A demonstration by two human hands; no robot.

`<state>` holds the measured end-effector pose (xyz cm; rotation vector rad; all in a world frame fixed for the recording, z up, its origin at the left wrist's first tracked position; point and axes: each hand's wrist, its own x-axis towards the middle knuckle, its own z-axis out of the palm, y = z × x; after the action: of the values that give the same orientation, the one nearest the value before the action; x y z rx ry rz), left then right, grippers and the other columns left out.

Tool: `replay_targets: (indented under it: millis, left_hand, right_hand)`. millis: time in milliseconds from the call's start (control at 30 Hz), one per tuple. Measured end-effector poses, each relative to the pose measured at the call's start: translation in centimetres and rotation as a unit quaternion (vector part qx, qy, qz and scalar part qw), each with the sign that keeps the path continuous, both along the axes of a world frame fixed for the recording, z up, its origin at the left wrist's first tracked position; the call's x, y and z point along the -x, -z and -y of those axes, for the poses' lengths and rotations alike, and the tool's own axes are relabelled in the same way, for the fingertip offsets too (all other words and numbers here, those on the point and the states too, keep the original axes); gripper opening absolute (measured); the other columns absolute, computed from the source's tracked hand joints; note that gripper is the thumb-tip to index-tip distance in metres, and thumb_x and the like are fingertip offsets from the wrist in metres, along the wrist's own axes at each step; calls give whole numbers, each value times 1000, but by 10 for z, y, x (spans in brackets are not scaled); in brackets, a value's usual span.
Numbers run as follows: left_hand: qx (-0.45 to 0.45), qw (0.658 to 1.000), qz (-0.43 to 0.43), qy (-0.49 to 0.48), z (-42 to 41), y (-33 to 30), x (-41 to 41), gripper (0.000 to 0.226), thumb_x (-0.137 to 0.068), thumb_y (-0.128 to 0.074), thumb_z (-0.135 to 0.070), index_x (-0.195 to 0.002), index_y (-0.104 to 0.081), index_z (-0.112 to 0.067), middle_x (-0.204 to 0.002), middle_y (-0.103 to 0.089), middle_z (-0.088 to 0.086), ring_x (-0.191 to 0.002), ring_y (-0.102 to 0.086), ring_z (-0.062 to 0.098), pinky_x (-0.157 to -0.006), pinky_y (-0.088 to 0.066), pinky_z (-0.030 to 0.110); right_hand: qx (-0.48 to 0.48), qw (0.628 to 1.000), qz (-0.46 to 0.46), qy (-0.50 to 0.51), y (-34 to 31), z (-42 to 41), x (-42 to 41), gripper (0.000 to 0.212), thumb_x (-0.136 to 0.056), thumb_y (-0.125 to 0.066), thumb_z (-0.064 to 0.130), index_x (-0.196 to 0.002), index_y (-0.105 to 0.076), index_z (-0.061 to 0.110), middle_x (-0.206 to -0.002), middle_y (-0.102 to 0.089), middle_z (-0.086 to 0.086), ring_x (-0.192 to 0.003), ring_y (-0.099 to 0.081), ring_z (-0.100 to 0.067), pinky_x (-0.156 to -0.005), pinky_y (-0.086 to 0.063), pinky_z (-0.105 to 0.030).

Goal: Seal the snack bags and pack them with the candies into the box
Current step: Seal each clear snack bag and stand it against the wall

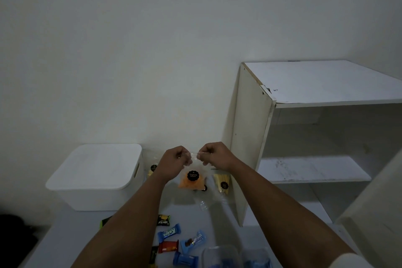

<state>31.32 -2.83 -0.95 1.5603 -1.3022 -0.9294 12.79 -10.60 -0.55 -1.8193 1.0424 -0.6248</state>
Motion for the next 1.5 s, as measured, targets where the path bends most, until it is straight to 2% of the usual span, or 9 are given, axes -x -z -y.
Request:
replay_targets:
  millis: [300, 500, 700, 900, 1000, 1133, 1200, 1333, 1500]
  left_hand:
    - [-17, 996, -76, -33, -6, -4, -4, 15, -92, -69, -22, -93, -75, -9, -86, -78, 8, -82, -72, 18, -76, -54, 34]
    - [8, 992, -96, -77, -13, -10, -12, 12, -92, -69, -18, -90, -74, -7, -86, -77, 11, -78, -68, 17, -72, -53, 32]
    - [12, 989, -110, -95, -27, -6, -24, 16, -94, -67, -19, -94, -73, -4, -87, -75, 12, -79, -70, 16, -75, -56, 32]
    - [14, 983, -162, -89, -37, -8, -46, 16, -94, -67, -18, -97, -73, -3, -84, -74, 9, -78, -70, 17, -82, -56, 37]
    - [15, 980, -186, -66, -44, -13, -58, 16, -95, -66, -18, -97, -75, -5, -87, -75, 10, -83, -70, 19, -85, -56, 38]
    - [11, 985, -171, -24, -54, -17, -77, 17, -97, -64, -20, -98, -76, -8, -93, -77, 11, -86, -69, 19, -81, -56, 36]
    - [16, 986, -165, -8, -62, -18, -83, 17, -97, -64, -21, -96, -76, -10, -93, -78, 10, -86, -70, 18, -83, -56, 37]
    - [16, 988, -153, 9, -84, -15, -97, 16, -96, -65, -19, -93, -76, -9, -88, -78, 9, -83, -69, 19, -84, -56, 39]
    - [10, 989, -141, 31, -101, -20, -122, 15, -96, -65, -20, -95, -77, -11, -88, -78, 6, -83, -70, 17, -82, -56, 37]
  right_hand:
    - [-47, 997, 57, -1, -10, -12, -1, 18, -88, -75, 18, -93, -71, 0, -83, -73, -10, -71, -70, -11, -62, -51, -23]
    - [-129, 981, 138, 42, -10, -21, -5, 15, -90, -72, 19, -95, -72, 5, -87, -75, -6, -81, -72, -15, -76, -56, -30]
    - [-121, 975, 171, 74, -7, -45, -29, 10, -93, -71, 19, -91, -68, 9, -85, -73, -7, -74, -71, -12, -64, -53, -22]
    - [-151, 955, 223, 123, -8, -64, -47, 9, -91, -73, 18, -94, -74, 9, -87, -77, -6, -83, -73, -15, -76, -54, -29]
    - [-134, 954, 224, 148, -16, -75, -59, 15, -90, -73, 18, -98, -75, 6, -90, -78, -7, -81, -73, -14, -79, -54, -32]
    - [-127, 958, 207, 151, -21, -96, -79, 11, -89, -75, 24, -94, -78, 15, -91, -78, -3, -83, -73, -15, -79, -55, -35]
    - [-112, 960, 206, 153, -21, -106, -90, 15, -89, -75, 22, -95, -76, 8, -86, -76, -4, -81, -72, -15, -80, -56, -36]
    - [-62, 967, 169, 179, -18, -126, -110, 12, -92, -71, 16, -92, -71, 4, -77, -69, -5, -69, -68, -13, -73, -53, -34]
    - [-82, 966, 172, 174, -23, -149, -128, 12, -89, -74, 19, -89, -72, 7, -81, -70, -7, -75, -70, -17, -71, -53, -32]
